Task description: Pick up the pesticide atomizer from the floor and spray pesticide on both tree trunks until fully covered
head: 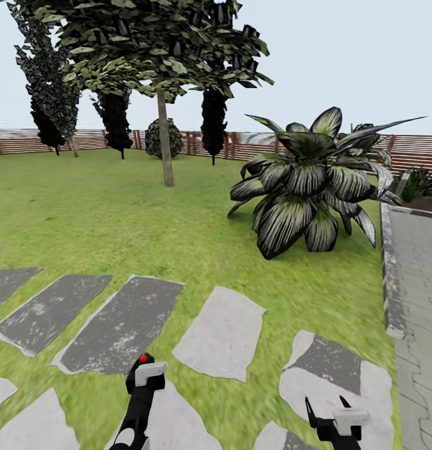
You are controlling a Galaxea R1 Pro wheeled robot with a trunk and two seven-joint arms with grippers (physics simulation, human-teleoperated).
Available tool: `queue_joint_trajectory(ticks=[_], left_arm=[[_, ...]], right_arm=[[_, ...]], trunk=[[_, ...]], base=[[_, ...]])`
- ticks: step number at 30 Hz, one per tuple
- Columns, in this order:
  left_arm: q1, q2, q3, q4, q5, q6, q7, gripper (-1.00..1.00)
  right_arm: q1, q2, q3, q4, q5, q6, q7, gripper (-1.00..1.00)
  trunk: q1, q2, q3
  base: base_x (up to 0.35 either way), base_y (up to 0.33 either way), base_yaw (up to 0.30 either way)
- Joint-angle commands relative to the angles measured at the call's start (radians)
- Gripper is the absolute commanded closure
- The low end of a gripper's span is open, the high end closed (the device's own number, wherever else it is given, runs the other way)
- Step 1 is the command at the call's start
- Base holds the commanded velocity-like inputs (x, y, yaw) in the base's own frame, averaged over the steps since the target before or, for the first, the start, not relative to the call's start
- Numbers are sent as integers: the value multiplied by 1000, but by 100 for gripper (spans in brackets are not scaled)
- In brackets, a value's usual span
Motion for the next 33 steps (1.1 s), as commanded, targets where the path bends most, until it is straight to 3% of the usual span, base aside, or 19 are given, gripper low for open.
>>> queue_joint_trajectory(ticks=[1,15,33], left_arm=[[-1,-1,4,1,-12,-3,5,100],[-1,-1,4,1,-12,-3,5,100],[-1,-1,4,1,-13,-3,5,100]], right_arm=[[-1,-1,6,0,-5,-3,-4,-100],[-1,-1,7,0,-5,-3,-6,-100],[-1,-1,7,0,-5,-3,-6,-100]], trunk=[[1,-1,-2],[1,-1,-2],[1,-1,-2]], base=[[289,234,37],[304,205,92],[346,81,57]])
